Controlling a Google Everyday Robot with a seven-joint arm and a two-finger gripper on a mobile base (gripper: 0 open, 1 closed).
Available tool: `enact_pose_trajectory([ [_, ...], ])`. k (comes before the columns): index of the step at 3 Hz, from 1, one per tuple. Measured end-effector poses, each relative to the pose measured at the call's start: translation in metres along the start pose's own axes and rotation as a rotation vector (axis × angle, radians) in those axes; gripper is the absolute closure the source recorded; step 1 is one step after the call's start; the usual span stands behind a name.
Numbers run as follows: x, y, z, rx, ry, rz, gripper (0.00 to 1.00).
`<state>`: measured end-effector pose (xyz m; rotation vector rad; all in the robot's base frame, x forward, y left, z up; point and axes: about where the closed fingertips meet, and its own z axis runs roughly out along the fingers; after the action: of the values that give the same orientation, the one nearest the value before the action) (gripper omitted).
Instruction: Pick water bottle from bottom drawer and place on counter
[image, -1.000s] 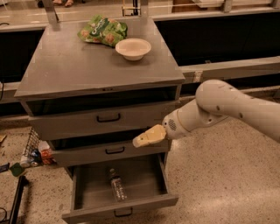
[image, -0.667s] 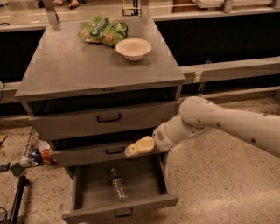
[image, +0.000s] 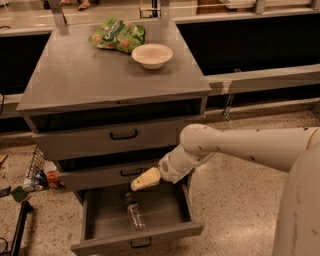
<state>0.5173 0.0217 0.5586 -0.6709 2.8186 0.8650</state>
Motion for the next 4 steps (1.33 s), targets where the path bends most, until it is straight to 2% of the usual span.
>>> enact_pose_trajectory([
  [1,-0.003,-0.011,0.042,-0.022,0.026,0.043,0.00],
  [2,-0.010,-0.028,0.103,-0.014,0.039,0.106,0.00],
  [3,-0.021,-0.040,0.162,0.046,0.032,0.140,0.00],
  [4,-0.021,-0.040,0.162,0.046,0.032,0.140,0.00],
])
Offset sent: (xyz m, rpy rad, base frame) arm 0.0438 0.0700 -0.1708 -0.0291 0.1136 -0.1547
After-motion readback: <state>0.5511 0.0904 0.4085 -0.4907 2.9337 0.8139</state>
